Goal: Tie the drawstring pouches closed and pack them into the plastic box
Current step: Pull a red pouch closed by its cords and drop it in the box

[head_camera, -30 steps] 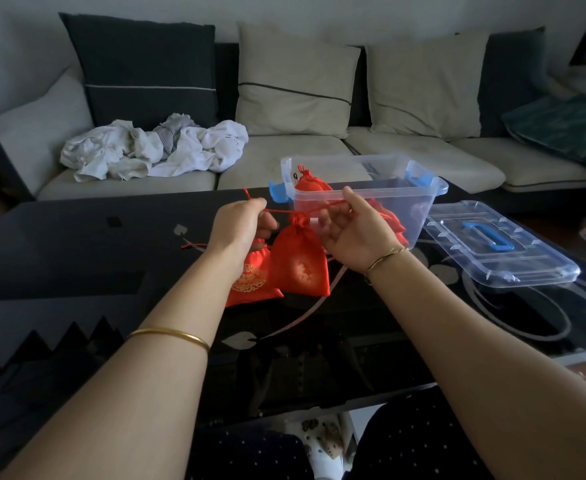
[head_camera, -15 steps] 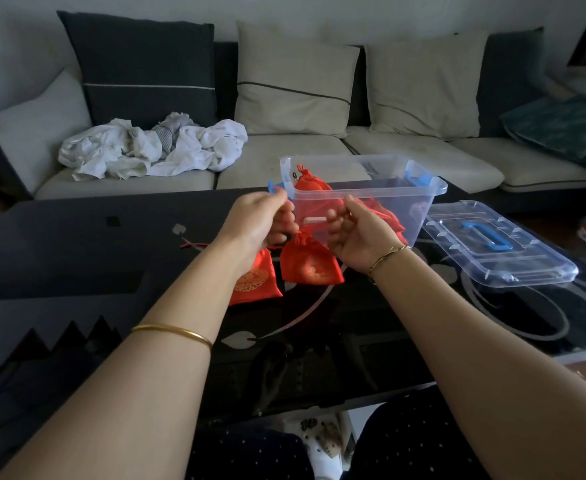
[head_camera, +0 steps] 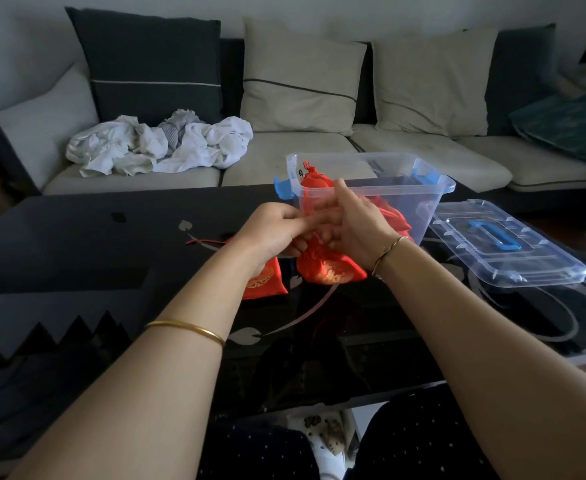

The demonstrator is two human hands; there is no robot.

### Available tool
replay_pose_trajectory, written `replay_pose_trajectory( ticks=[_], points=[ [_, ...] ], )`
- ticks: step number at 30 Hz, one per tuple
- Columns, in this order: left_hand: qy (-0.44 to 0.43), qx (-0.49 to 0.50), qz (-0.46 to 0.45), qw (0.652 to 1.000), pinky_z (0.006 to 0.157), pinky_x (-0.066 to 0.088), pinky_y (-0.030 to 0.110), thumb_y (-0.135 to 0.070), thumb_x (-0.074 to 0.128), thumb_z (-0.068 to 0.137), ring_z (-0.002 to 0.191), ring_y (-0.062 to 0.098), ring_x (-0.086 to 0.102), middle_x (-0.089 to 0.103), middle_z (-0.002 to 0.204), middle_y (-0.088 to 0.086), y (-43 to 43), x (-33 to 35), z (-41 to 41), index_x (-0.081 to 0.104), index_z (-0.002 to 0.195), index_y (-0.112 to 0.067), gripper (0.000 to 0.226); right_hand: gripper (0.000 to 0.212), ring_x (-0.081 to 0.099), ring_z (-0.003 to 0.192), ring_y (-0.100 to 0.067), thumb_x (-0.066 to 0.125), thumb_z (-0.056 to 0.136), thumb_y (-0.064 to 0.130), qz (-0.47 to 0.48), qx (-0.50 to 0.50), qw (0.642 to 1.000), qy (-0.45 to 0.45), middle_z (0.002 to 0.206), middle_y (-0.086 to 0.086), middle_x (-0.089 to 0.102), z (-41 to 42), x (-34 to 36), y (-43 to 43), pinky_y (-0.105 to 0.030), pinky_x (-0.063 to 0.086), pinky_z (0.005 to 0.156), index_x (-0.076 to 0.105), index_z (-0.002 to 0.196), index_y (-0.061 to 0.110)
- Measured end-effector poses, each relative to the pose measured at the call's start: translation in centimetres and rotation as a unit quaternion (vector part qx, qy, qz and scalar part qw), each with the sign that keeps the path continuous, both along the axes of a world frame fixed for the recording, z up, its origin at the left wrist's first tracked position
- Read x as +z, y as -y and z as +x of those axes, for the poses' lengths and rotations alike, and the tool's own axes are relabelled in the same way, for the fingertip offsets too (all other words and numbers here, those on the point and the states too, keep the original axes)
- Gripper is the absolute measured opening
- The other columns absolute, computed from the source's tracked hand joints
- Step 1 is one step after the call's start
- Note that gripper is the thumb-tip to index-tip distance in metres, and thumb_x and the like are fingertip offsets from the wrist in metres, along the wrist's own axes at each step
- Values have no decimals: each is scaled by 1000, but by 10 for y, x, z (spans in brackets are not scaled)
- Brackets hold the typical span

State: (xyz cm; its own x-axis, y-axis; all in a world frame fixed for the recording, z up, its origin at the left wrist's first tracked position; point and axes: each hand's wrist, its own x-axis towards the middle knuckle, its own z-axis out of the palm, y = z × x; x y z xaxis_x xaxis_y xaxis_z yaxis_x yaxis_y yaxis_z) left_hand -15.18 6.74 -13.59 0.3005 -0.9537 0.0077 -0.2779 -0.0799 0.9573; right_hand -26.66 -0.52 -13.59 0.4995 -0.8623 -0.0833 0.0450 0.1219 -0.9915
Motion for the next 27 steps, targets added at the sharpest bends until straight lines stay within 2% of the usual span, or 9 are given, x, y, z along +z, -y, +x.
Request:
replay_pose_trajectory(
  ticks=[3,6,10,14,17,19,23,27],
  points=[
    [-19,12,2,1000,57,46,24,-20,62,89,58,12,57,61,63,1,0,-1,2,67,76,-9,18,18,51,49,-17,42,94,12,-24,14,999,-34,70,-11,58,-1,-1,-4,-25,40,48,56,84,6],
    [-27,32,-9,999,53,45,22,-15,59,91,55,11,56,62,64,2,-1,-2,3,64,75,-12,17,13,55,54,-17,45,88,-2,-88,36,992,-82,73,-13,58,-2,-2,-5,-25,43,49,55,85,6],
    [-35,62,-18,997,52,46,22,-14,61,90,54,12,56,62,62,2,2,-4,5,62,74,-13,17,15,49,55,-15,51,84,-3,-164,56,978,-117,68,-9,55,0,-4,-5,-23,39,51,53,75,9],
    [-28,80,-17,996,57,51,26,-15,63,90,55,14,57,61,62,5,1,-3,5,64,78,-12,12,15,48,57,-11,67,78,3,-246,56,957,-143,67,-4,53,0,-6,-5,-21,41,54,55,80,11],
    [-45,98,-23,994,52,51,23,-13,62,90,53,13,57,60,61,5,2,-2,5,63,76,-12,14,18,48,63,-10,74,75,12,-310,37,935,-170,72,-3,55,-1,-8,-5,-22,43,60,59,83,12],
    [-59,106,-20,992,49,49,21,-11,61,90,52,12,57,60,61,5,3,-2,4,62,75,-11,15,17,49,64,-9,75,74,11,-343,29,924,-168,74,-3,57,0,-8,-6,-20,44,61,61,85,9],
    [-90,119,-11,989,48,48,22,-8,59,91,48,11,59,61,63,8,5,-1,5,61,77,-8,15,11,48,61,3,70,76,8,-418,10,888,-191,69,15,54,2,-7,-9,-4,40,58,65,86,8],
    [-110,131,-14,985,46,49,20,-3,58,90,45,10,58,61,63,9,3,2,5,63,77,-6,14,7,50,66,2,65,81,11,-462,8,857,-229,74,10,59,5,-6,-9,-5,40,60,69,86,10]
  ],
)
